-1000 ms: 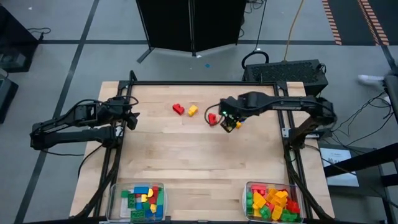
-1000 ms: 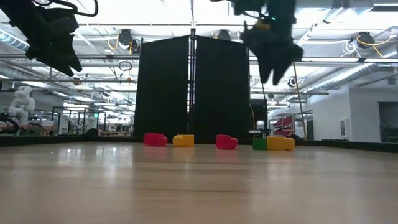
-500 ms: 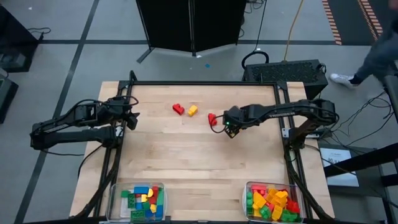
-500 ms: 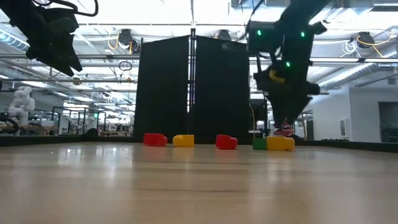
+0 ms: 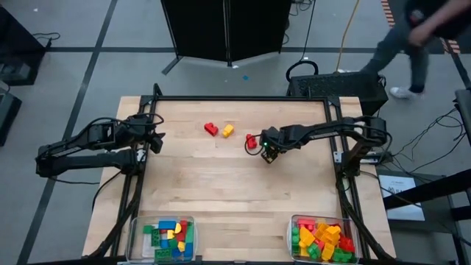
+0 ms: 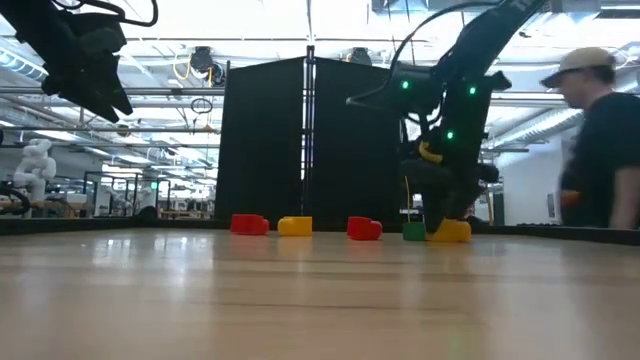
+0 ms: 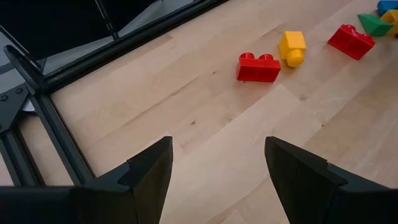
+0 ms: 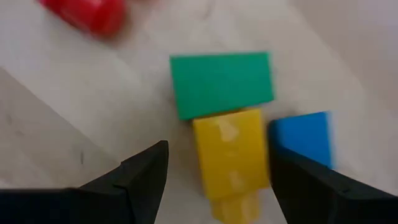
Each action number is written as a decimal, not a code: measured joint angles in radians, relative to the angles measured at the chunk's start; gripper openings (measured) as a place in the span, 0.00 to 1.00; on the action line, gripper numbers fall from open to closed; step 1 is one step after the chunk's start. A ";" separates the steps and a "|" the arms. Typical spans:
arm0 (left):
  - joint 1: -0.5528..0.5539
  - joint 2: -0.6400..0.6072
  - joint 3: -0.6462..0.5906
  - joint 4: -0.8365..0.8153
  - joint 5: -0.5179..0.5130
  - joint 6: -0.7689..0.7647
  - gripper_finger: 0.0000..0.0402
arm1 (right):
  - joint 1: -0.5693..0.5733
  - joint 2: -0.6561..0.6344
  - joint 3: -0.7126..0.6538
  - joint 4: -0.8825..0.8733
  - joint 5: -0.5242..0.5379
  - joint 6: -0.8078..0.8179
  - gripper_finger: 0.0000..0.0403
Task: Sort blocks by size
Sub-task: Put the yellow game piece into the right transparent bin, then put the blue half cylindrical block into the right transparent bin
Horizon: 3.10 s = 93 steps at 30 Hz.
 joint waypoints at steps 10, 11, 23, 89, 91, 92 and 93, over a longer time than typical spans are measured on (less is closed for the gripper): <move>0.000 0.000 0.000 0.000 0.000 0.000 0.64 | 0.010 0.073 0.011 0.019 -0.093 0.018 0.52; 0.000 0.000 0.000 0.000 0.000 0.000 0.64 | 0.010 0.073 0.018 0.015 -0.098 0.018 0.47; 0.000 0.000 0.000 0.000 -0.005 0.000 0.64 | 0.067 0.078 0.218 -0.148 -0.131 0.016 0.28; 0.000 0.000 0.000 -0.001 0.001 0.006 0.64 | 0.753 0.102 0.804 -0.966 0.078 1.131 0.70; 0.000 0.000 0.000 -0.001 0.001 0.006 0.64 | 0.636 0.101 0.779 -0.968 0.098 1.051 0.70; 0.000 0.000 0.000 -0.001 0.001 0.006 0.64 | 0.578 0.100 0.764 -0.969 0.103 1.033 0.70; 0.000 0.000 0.000 -0.001 0.001 0.006 0.64 | 0.518 0.100 0.745 -0.968 0.109 1.027 0.70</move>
